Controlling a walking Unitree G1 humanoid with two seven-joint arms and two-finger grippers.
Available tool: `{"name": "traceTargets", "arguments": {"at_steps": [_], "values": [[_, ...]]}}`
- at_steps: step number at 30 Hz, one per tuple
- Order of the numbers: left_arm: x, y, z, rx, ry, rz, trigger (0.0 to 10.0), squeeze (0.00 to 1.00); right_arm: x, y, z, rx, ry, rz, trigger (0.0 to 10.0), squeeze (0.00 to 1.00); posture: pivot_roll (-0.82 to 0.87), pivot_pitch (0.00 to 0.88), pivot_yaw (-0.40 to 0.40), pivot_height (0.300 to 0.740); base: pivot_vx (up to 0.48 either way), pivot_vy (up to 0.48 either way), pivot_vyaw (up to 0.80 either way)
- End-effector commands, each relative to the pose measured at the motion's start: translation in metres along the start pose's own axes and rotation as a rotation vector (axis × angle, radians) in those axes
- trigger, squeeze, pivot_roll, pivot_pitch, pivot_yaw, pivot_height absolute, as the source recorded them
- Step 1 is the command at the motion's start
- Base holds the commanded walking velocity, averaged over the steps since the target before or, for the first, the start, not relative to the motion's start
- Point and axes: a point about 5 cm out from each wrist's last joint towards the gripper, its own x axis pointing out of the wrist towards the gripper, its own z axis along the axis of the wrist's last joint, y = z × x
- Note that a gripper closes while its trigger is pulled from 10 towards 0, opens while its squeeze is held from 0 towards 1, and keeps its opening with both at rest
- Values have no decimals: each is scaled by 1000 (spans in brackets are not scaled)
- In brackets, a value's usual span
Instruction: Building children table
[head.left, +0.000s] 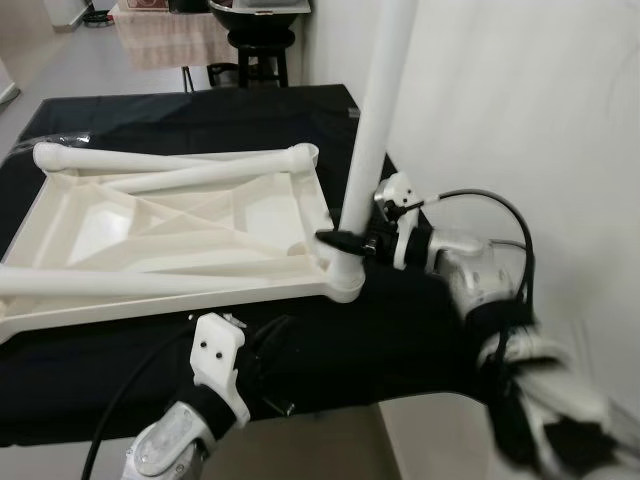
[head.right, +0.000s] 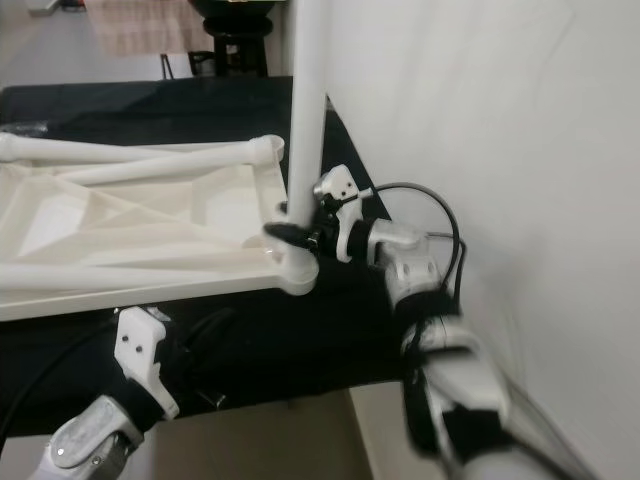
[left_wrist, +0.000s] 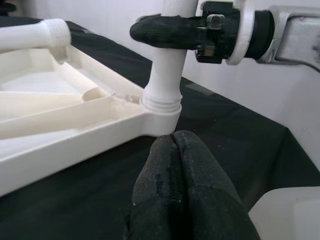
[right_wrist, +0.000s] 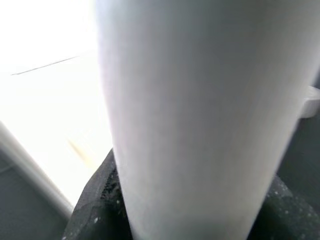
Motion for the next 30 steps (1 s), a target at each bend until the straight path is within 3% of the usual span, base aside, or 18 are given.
{"name": "traceTargets", "arguments": {"at_steps": [1, 2, 3, 4, 6, 7, 14, 15, 16, 17, 18, 20, 21, 22, 25, 26, 30], "values": [[-3, 3, -1, 12, 14, -2, 10000, 0, -25, 0, -38, 90, 157, -306, 0, 0, 46, 73, -71, 740, 0, 0, 0], [-3, 3, -1, 12, 14, -2, 10000, 0, -25, 0, -38, 90, 157, -306, 0, 0, 46, 73, -71, 740, 0, 0, 0], [-3, 4, -1, 13, 17, -4, 10000, 0, -39, 15, -44, 66, 175, -382, 0, 0, 41, 67, -67, 740, 0, 0, 0], [-3, 5, -2, 13, 18, -5, 10000, 0, -40, 25, -36, 41, 148, -360, 0, 0, 21, 52, -56, 740, 0, 0, 0], [-3, 5, -2, 13, 18, -5, 10000, 0, -40, 25, -36, 41, 148, -360, 0, 0, 21, 52, -56, 740, 0, 0, 0], [-2, 5, -3, 10, 20, -10, 10000, 0, -35, 31, -31, 19, 126, -300, 0, 0, 24, 47, -57, 740, 0, 0, 0], [0, 4, -4, 15, 23, -20, 10000, 0, -29, 31, -36, 23, 135, -289, 0, 0, 32, 41, -65, 740, 0, 0, 0], [1, 4, -4, 20, 20, -15, 10000, 0, -27, 43, -31, 1, 153, -176, 10000, 671, 31, 29, -62, 740, 0, 0, 0], [1, 4, -4, 20, 20, -15, 10000, 0, -27, 43, -31, 1, 153, -176, 10000, 671, 31, 29, -62, 740, 0, 0, 0], [1, 5, -4, 24, 21, -16, 10000, 0, -28, 50, -27, -6, 153, -116, 10000, 1000, 31, 29, -62, 740, 0, 0, 0], [1, 5, -4, 24, 21, -16, 10000, 0, -28, 50, -27, -6, 153, -116, 10000, 1000, 31, 29, -62, 740, 0, 0, 0], [1, 4, -4, 32, 23, -24, 10000, 0, -26, 60, -15, -42, 118, 74, 10000, 1000, 32, 23, -56, 740, 0, 0, 0], [1, 4, -4, 32, 23, -24, 10000, 0, -26, 60, -15, -42, 118, 74, 10000, 1000, 32, 23, -56, 740, 0, 0, 0], [2, 3, -5, 35, 24, -28, 10000, 0, -24, 59, -9, -91, 92, 215, 10000, 102, 33, 22, -55, 740, 0, 0, 0], [3, 3, -5, 36, 24, -29, 10000, 0, -25, 57, -6, -106, 82, 265, 10000, 102, 35, 22, -57, 740, 0, 0, 0], [3, 3, -5, 38, 24, -30, 10000, 0, -25, 53, -3, -112, 68, 325, 10000, 0, 38, 22, -57, 740, 0, 0, 0], [3, 2, -5, 43, 23, -29, 10000, 0, -21, 37, 1, -97, 62, 417, 10000, 0, 45, 25, -59, 740, 0, 0, 0]]}}
